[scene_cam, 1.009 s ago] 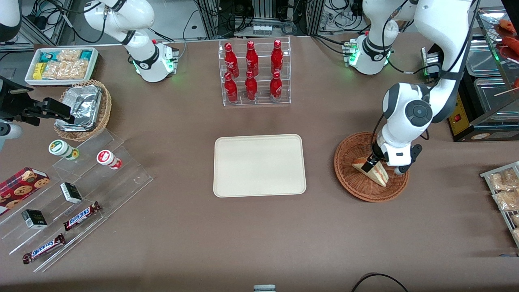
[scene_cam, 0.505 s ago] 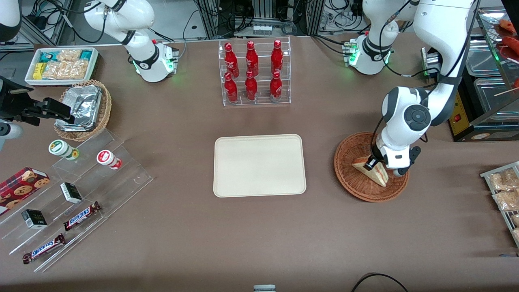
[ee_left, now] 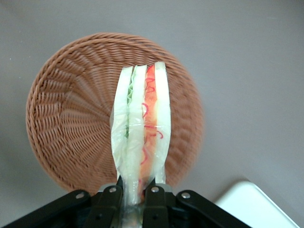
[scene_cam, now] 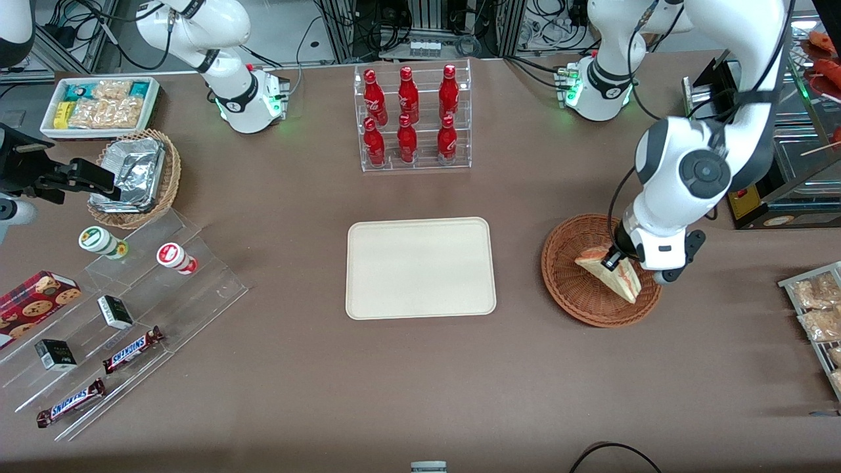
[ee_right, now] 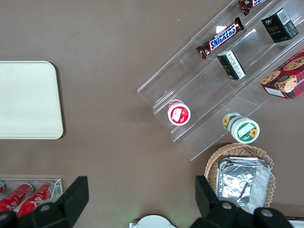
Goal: Place sandwich from basket to tray
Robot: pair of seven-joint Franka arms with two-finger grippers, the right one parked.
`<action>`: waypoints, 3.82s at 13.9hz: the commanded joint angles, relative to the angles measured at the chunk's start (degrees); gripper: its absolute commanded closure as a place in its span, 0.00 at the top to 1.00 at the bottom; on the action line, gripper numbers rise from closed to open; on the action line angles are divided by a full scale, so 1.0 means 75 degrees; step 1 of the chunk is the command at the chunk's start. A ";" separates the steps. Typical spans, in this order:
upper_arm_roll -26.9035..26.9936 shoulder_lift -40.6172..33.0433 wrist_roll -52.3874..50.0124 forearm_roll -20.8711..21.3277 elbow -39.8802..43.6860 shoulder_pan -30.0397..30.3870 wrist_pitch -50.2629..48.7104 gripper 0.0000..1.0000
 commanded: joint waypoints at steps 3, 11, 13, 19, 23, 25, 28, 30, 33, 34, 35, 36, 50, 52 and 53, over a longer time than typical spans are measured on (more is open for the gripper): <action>-0.0054 0.0730 -0.0063 0.0205 0.1853 -0.1499 -0.0880 0.00; -0.0055 0.2921 0.0358 0.0698 0.3565 -0.3822 -0.0787 0.00; -0.0055 0.3624 0.0393 0.0710 0.4057 -0.4219 -0.0402 0.00; -0.0019 0.4857 0.0778 0.0932 0.4927 -0.4643 -0.0037 0.00; -0.0008 0.5045 0.1073 0.0944 0.4927 -0.4643 0.0022 0.00; -0.0008 0.5080 0.0957 0.0921 0.4938 -0.4643 0.0022 0.07; 0.0004 0.4987 0.0839 0.0862 0.4973 -0.4585 0.0022 1.00; 0.0004 0.4905 0.0769 0.0874 0.4997 -0.4585 0.0010 1.00; 0.0004 0.4414 0.0745 0.0827 0.4939 -0.4561 -0.0083 1.00; 0.0004 0.4157 0.0745 0.0816 0.4927 -0.4480 -0.0234 1.00; 0.0004 0.3946 0.0664 0.0781 0.4927 -0.4410 -0.0491 1.00; 0.0016 0.3642 0.0327 0.0664 0.4915 -0.4374 -0.0726 1.00; 0.0426 -0.0392 0.3295 0.0628 0.2571 -0.1142 -0.3269 1.00; 0.0426 -0.0637 0.4221 0.0454 0.2559 -0.0615 -0.3539 1.00; 0.0426 -0.0778 0.4643 0.0313 0.2559 -0.0322 -0.3668 1.00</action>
